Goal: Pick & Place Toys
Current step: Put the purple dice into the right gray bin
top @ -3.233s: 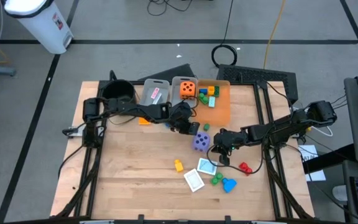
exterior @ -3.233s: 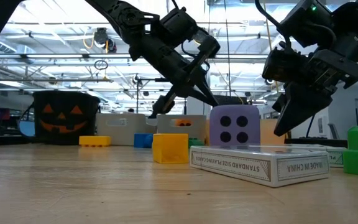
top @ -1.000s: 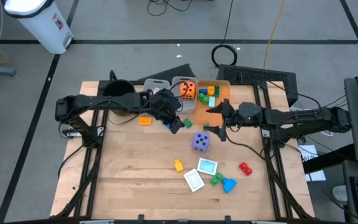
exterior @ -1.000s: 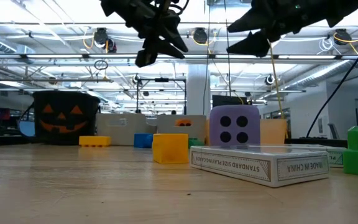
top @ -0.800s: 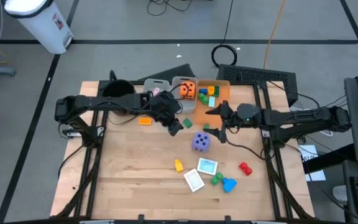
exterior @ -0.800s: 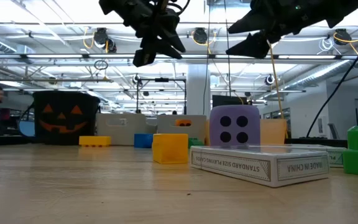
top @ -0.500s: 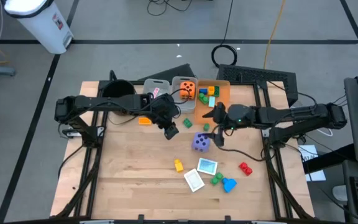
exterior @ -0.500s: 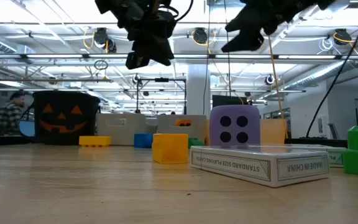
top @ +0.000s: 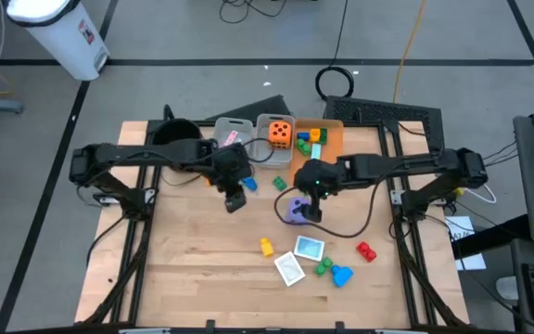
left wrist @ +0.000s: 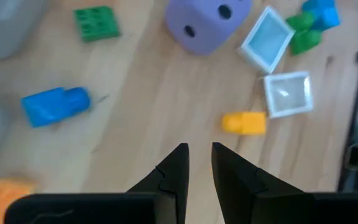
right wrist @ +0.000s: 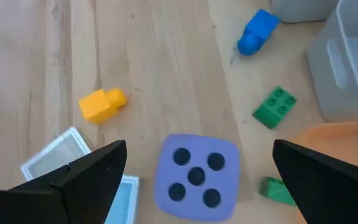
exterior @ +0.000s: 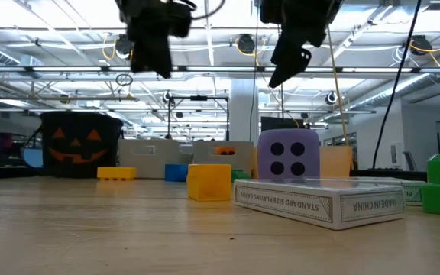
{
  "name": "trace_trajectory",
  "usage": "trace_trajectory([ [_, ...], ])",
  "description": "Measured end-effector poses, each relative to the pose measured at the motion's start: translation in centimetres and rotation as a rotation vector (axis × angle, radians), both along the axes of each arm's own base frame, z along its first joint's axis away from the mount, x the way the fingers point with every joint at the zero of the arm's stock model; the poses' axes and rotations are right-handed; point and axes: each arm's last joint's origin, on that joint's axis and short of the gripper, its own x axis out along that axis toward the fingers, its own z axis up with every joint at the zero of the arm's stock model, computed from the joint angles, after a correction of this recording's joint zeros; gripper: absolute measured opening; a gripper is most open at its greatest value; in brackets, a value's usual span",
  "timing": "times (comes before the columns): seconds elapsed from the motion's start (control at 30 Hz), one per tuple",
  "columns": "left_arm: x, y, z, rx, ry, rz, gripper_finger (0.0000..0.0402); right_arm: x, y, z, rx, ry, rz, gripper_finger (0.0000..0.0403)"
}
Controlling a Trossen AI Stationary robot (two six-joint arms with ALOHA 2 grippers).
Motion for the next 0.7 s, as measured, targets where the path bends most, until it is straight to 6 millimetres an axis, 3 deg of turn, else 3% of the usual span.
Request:
trace_trajectory([
  [0.3, -4.8, -0.5, 3.8, 0.143, -0.016, 0.023, 0.0074, 1.5, 0.3, -2.4, 0.014, 0.08, -0.071, 0.04],
  [0.5, -6.3, -0.5, 5.2, 0.207, -0.073, 0.017, 0.0074, 2.3, 0.2, -4.5, -0.006, 0.169, -0.096, 0.04],
  [0.7, -6.5, -0.6, 5.4, 0.226, -0.084, -0.008, 0.0074, 2.7, 0.2, -6.0, -0.012, 0.24, -0.097, 0.04],
])
